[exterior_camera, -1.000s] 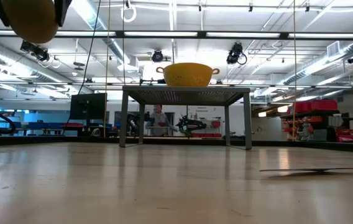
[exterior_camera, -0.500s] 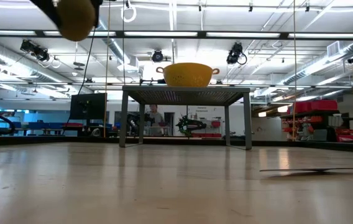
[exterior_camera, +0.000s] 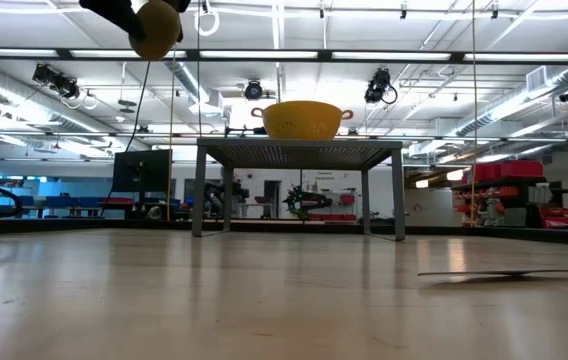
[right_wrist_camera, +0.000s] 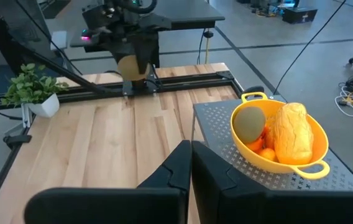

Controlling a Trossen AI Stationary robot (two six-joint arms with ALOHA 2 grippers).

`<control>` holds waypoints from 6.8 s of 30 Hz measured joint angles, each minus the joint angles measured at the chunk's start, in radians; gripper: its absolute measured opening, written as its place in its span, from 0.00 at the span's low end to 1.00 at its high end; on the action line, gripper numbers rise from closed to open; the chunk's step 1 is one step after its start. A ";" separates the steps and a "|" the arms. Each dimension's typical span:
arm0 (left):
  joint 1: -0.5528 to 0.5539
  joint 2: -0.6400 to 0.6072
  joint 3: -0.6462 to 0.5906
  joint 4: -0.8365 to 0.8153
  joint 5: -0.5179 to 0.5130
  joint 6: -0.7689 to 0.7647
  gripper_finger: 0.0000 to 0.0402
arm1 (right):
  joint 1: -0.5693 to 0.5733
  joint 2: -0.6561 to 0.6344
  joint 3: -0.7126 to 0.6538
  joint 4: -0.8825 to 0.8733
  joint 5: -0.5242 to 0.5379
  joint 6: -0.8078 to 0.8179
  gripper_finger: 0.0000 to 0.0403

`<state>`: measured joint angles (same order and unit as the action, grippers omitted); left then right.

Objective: Pick & Place Fruit
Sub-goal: Put the brown kiwi into the yellow strainer bowl on the shelf, then put the black plum into the yellow strainer bowl on the shelf

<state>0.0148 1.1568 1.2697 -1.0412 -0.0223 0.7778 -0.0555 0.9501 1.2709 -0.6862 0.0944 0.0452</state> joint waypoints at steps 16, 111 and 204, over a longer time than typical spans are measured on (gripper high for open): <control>0.078 -0.013 0.000 0.128 0.057 -0.156 0.60 | 0.000 0.000 0.000 0.003 0.001 0.000 0.05; 0.126 0.024 -0.001 0.822 -0.184 -0.771 0.59 | 0.000 0.000 0.000 0.010 -0.001 0.000 0.05; 0.382 0.465 -0.001 1.167 0.033 -0.458 0.78 | -0.002 0.041 0.000 0.017 0.044 0.063 0.05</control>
<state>0.3972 1.6214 1.2686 0.1255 0.0108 0.3197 -0.0574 0.9913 1.2705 -0.6693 0.1387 0.1085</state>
